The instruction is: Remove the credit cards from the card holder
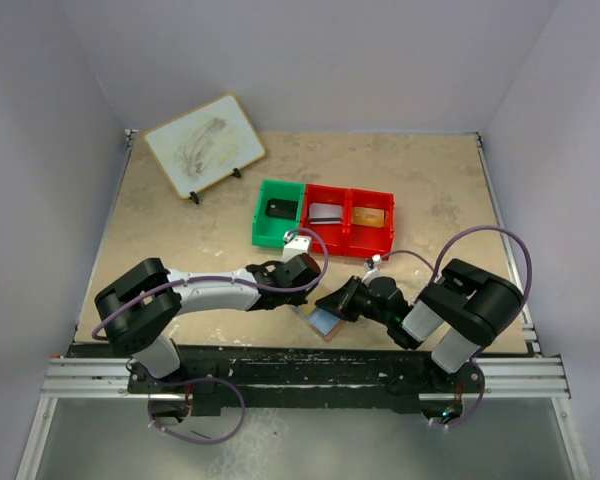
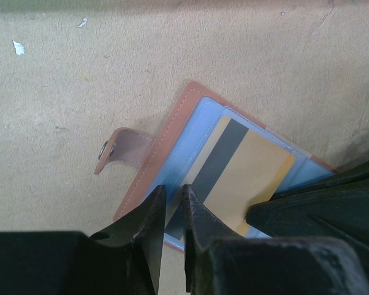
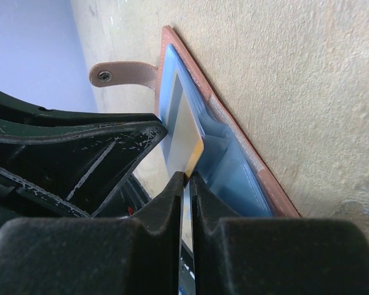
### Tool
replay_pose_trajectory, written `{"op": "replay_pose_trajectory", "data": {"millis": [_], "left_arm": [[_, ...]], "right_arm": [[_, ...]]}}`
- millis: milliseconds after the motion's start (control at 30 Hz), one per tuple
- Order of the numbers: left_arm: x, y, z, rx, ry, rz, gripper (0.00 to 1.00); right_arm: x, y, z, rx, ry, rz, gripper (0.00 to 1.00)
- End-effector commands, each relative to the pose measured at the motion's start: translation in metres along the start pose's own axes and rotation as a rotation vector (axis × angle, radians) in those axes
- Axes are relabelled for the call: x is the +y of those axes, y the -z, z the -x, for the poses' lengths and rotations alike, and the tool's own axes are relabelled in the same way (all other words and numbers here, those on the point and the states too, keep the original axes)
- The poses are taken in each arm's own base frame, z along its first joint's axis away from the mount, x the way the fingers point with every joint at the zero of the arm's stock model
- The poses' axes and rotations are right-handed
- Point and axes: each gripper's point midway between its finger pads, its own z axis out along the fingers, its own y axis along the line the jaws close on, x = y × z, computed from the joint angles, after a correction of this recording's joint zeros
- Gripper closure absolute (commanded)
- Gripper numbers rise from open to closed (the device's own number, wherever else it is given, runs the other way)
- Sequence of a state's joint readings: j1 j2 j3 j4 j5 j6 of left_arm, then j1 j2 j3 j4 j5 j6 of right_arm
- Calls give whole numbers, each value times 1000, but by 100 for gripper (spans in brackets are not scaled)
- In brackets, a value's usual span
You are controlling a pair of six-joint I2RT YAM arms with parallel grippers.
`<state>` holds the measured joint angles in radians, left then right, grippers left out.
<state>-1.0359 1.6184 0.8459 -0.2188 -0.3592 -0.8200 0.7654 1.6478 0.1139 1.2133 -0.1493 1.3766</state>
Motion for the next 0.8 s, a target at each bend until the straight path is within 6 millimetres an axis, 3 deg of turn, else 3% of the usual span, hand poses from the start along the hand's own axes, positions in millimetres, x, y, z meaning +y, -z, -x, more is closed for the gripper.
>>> {"op": "replay_pose_trajectory", "data": {"millis": [0,267,767], "left_arm": [[-2,4,1,6,17,-17,86],[-2,4,2,2,14,-13,87],[0,3,1,1,15,-2,87]], "right_arm": [[11,-2,4,-19,25,38,92],[11,6,5,-35,14,45,98],[0,23,10,-75,9,-34,96]]}}
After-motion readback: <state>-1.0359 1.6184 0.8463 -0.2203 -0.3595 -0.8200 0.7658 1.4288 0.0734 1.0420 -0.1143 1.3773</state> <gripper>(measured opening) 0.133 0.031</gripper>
